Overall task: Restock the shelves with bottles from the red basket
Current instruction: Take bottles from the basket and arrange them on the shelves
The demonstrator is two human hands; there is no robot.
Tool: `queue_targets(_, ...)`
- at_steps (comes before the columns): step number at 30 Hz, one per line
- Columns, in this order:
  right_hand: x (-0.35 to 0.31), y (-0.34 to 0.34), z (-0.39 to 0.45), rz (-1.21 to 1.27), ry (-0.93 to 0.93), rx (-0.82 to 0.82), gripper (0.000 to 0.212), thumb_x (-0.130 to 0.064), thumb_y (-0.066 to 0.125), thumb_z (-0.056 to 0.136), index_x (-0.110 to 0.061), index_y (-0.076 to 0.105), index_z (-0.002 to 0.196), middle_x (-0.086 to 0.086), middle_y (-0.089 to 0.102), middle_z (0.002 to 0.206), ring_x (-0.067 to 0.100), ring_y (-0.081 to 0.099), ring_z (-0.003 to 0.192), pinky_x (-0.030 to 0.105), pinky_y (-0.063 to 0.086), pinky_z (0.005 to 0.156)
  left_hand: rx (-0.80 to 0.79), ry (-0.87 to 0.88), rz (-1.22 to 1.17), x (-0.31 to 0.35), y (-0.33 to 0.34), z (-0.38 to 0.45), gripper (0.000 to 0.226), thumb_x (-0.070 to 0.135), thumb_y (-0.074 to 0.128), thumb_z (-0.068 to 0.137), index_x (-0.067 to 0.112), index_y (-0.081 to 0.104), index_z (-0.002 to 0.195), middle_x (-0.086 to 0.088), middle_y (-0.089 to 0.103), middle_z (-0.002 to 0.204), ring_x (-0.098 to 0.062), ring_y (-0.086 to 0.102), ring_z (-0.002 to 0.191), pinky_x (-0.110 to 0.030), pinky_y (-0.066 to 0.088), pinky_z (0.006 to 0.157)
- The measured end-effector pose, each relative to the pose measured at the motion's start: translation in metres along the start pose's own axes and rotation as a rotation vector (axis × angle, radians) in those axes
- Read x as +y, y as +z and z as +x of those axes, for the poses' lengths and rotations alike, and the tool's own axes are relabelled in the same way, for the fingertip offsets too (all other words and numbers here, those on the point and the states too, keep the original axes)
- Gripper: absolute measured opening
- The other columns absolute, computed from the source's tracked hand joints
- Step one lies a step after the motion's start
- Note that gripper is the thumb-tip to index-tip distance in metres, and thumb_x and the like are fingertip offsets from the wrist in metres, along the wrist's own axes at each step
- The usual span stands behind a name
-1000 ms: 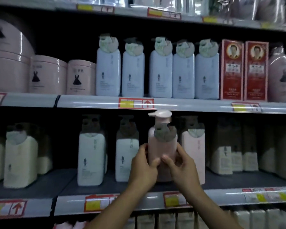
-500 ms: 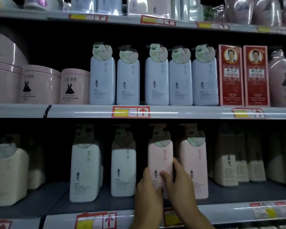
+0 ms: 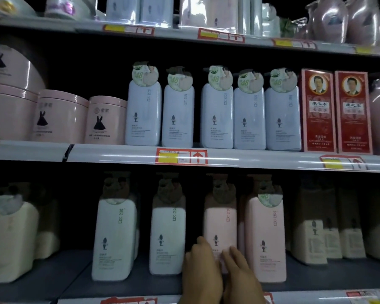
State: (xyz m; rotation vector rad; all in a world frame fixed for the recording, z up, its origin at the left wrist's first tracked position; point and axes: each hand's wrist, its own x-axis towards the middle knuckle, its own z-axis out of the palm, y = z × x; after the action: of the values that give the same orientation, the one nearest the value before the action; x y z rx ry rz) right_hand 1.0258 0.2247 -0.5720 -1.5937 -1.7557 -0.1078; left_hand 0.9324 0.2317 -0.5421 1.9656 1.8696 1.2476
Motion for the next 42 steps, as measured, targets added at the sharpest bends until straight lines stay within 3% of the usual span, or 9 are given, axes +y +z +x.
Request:
queue_targets(3,-0.007,-0.004,0.012,-0.025,0.053,-0.144,0.055,-0.029,0.031,0.108,-0.029,0.008,0.158,0.002,-0.011,0.168,0.011,0.032,0.147,0.020,0.028,0.114,0.013,-0.009,0.028,0.006,0.003,0.013,0.015,0.027,0.055,0.097,0.018,0.042,0.101,-0.006,0.064,0.121,-0.025,0.064,0.114,-0.034,0.053,0.091)
queue_targets(13,0.005,0.010,0.047,-0.011,-0.005,-0.275,0.057,-0.019,0.026,0.109,-0.013,-0.002,0.158,0.008,-0.010,0.168,0.013,0.031,0.148,0.024,0.022,0.117,0.066,-0.124,0.030,0.002,0.023,0.046,0.023,0.027,0.059,0.096,0.013,0.054,0.113,-0.006,0.067,0.115,-0.021,0.068,0.105,-0.032,0.056,0.085)
queue_targets(17,0.002,-0.001,0.031,0.060,-0.037,-0.203,0.061,-0.021,0.035,0.107,-0.017,0.003,0.159,0.002,0.000,0.168,0.011,0.029,0.149,0.017,0.022,0.114,0.106,-0.069,-0.040,0.005,0.019,0.027,0.011,0.021,0.050,0.099,0.015,0.056,0.106,-0.005,0.066,0.104,-0.018,0.067,0.094,-0.030,0.055,0.080)
queue_targets(21,-0.013,-0.033,-0.015,0.241,-0.117,-0.104,0.052,-0.020,0.048,0.102,-0.027,0.035,0.152,-0.016,0.055,0.136,-0.002,0.055,0.117,0.012,0.040,0.099,0.106,0.014,-0.278,0.011,-0.007,-0.012,0.014,0.020,0.045,0.101,0.018,0.055,0.091,0.004,0.060,0.081,-0.004,0.058,0.070,-0.014,0.048,0.061)
queue_targets(25,-0.034,-0.056,-0.067,0.294,-0.140,-0.012,0.052,-0.016,0.053,0.099,-0.028,0.042,0.148,-0.015,0.056,0.131,-0.005,0.049,0.111,-0.002,0.031,0.090,0.123,0.123,-0.339,-0.001,-0.044,-0.066,0.015,0.019,0.058,0.095,0.017,0.066,0.108,0.004,0.070,0.095,-0.009,0.065,0.086,-0.024,0.055,0.079)
queue_targets(28,-0.044,-0.055,-0.120,0.313,-0.228,0.013,0.048,-0.018,0.058,0.097,-0.031,0.050,0.142,-0.018,0.060,0.131,-0.005,0.055,0.113,-0.003,0.033,0.088,0.045,0.153,-0.460,-0.029,-0.068,-0.118,0.016,0.012,0.062,0.094,0.021,0.066,0.107,0.016,0.066,0.091,0.003,0.063,0.086,-0.007,0.050,0.073)
queue_targets(32,-0.034,-0.011,-0.216,0.262,-0.281,-0.317,0.053,-0.033,0.055,0.100,-0.031,0.040,0.150,-0.015,0.053,0.144,0.006,0.053,0.125,0.013,0.041,0.099,-0.154,0.113,-0.412,-0.108,-0.067,-0.203,0.024,0.007,0.061,0.092,0.025,0.065,0.108,0.016,0.067,0.093,0.007,0.065,0.085,-0.004,0.050,0.071)
queue_targets(35,-0.010,0.053,-0.294,0.160,-0.300,-0.651,0.058,-0.038,0.052,0.091,-0.025,0.043,0.148,-0.001,0.056,0.143,0.019,0.054,0.128,0.031,0.043,0.106,-0.317,0.030,-0.282,-0.196,-0.037,-0.278,0.028,0.010,0.057,0.087,0.019,0.068,0.111,0.009,0.072,0.096,0.001,0.069,0.087,-0.020,0.057,0.076)
queue_targets(42,0.025,0.171,-0.407,0.077,-0.256,-1.276,0.079,-0.056,0.066,0.076,-0.034,0.038,0.147,-0.004,0.046,0.150,0.017,0.043,0.137,0.033,0.036,0.115,-0.911,-0.278,0.075,-0.349,0.013,-0.366,0.035,0.013,0.054,0.080,0.016,0.066,0.112,0.001,0.072,0.106,-0.012,0.067,0.100,-0.036,0.056,0.092)
